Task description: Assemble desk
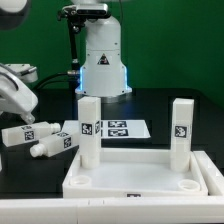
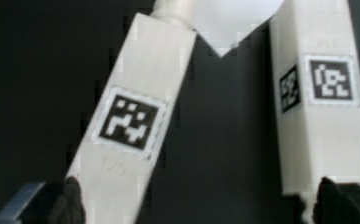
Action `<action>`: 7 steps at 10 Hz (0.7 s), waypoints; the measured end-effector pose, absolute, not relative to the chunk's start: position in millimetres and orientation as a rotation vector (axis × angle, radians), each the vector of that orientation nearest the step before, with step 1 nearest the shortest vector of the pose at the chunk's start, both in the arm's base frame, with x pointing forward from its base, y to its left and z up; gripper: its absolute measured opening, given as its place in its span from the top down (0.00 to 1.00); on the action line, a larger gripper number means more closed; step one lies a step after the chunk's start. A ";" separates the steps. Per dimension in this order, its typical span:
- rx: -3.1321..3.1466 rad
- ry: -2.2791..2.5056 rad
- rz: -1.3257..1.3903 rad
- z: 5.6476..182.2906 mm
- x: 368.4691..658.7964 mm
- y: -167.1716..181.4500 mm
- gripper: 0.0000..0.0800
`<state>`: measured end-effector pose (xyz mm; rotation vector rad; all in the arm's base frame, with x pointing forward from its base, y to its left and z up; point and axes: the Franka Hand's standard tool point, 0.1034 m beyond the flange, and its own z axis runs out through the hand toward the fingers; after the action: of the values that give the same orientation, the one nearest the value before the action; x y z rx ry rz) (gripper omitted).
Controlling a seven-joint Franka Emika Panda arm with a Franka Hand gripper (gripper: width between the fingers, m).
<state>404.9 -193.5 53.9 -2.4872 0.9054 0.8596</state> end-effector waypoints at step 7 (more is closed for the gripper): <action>-2.228 0.937 1.110 28.0 397.4 -204.3 0.19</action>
Offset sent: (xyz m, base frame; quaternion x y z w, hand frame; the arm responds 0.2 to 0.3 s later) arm -0.0046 -0.0217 -0.0281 0.0914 -0.0993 0.0882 0.9869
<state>397.4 -204.3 28.0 -2.2279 0.9373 1.1097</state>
